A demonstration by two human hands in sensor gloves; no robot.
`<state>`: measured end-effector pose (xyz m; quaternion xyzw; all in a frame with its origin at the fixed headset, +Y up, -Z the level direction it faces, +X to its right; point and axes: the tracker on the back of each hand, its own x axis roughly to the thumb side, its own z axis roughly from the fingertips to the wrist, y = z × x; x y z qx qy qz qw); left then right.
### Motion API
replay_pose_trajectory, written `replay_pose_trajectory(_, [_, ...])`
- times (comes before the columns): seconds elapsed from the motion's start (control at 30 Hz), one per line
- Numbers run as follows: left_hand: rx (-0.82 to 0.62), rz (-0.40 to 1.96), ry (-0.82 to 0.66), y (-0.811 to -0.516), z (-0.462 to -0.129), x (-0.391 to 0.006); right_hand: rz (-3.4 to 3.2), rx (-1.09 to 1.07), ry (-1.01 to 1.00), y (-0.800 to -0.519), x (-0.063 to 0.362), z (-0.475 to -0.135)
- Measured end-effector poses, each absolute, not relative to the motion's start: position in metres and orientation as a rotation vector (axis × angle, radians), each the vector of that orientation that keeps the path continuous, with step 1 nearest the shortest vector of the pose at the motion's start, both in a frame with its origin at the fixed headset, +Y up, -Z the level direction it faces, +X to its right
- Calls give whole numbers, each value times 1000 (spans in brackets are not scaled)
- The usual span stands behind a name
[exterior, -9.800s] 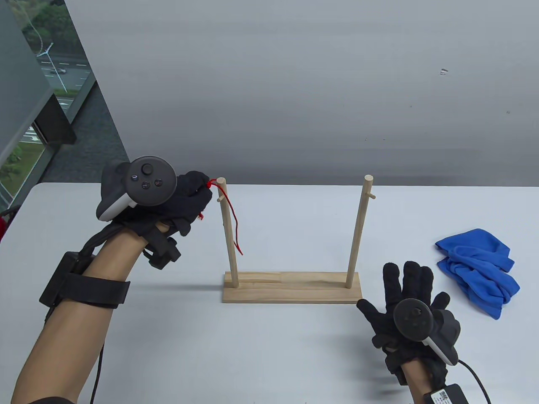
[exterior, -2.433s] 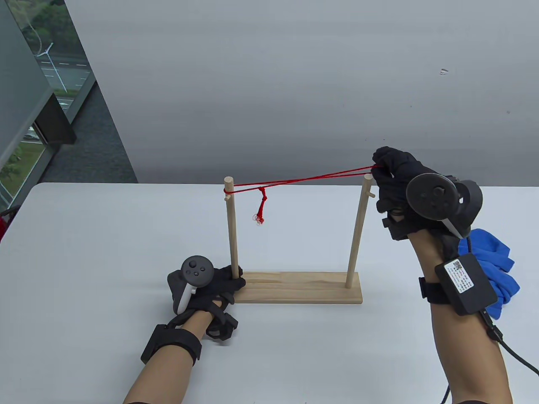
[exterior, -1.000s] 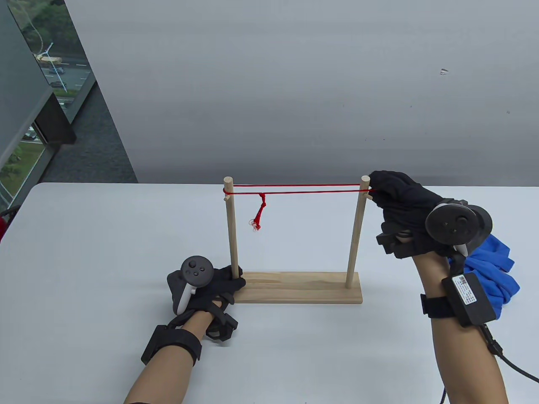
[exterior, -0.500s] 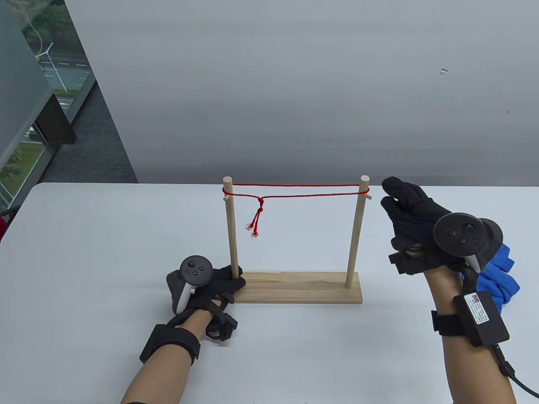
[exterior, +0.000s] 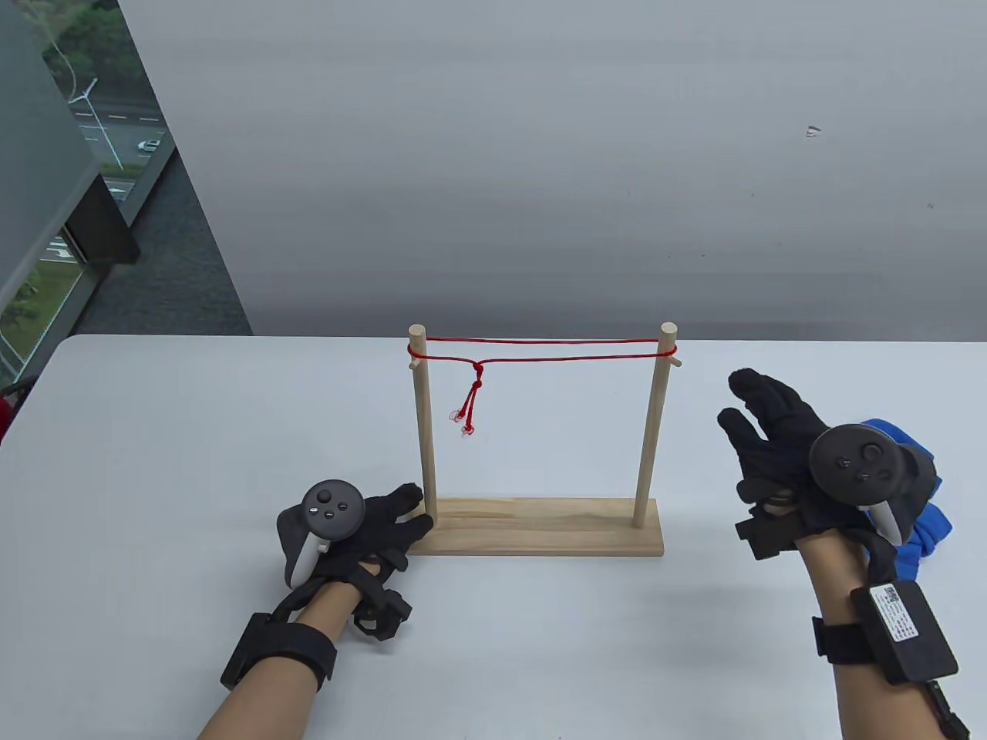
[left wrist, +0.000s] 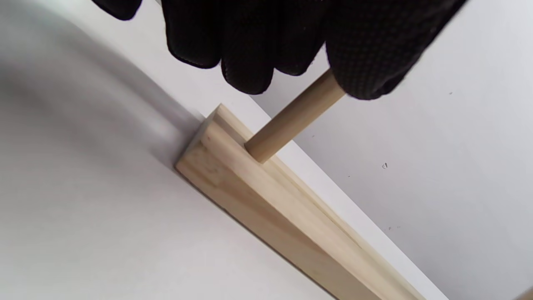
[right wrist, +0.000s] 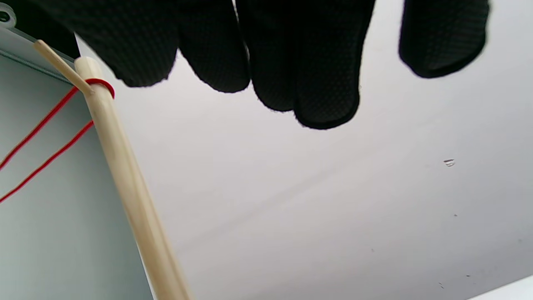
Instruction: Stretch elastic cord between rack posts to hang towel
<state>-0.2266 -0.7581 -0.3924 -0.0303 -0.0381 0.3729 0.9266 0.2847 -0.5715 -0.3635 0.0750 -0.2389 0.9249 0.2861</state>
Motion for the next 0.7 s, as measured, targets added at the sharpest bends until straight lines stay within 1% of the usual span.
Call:
replay_pose_trajectory(0.13, [-24, 781, -93, -744, -375, -240, 2546, 135, -609, -586, 292, -368])
replay_pose_trajectory(0.27, [26, 774, -99, -726, -357, -247, 2613, 61, -493, -603, 298, -377])
replay_pose_trajectory(0.37, [79, 750, -90, -715, -347, -253, 2673, -11, -448, -612, 309, -381])
replay_pose_trajectory(0.47, [115, 725, -69, -712, -340, -258, 2734, -123, -384, -618, 327, -384])
replay_pose_trajectory(0.5, [118, 725, -65, -713, -339, -259, 2738, -143, -376, -618, 330, -384])
replay_pose_trajectory(0.6, [111, 710, -61, -717, -336, -256, 2750, -296, -302, -622, 356, -387])
replay_pose_trajectory(0.67, [100, 694, -67, -719, -335, -254, 2736, -339, -287, -626, 370, -387])
replay_pose_trajectory(0.7, [99, 691, -66, -719, -335, -254, 2701, -347, -314, -630, 379, -388])
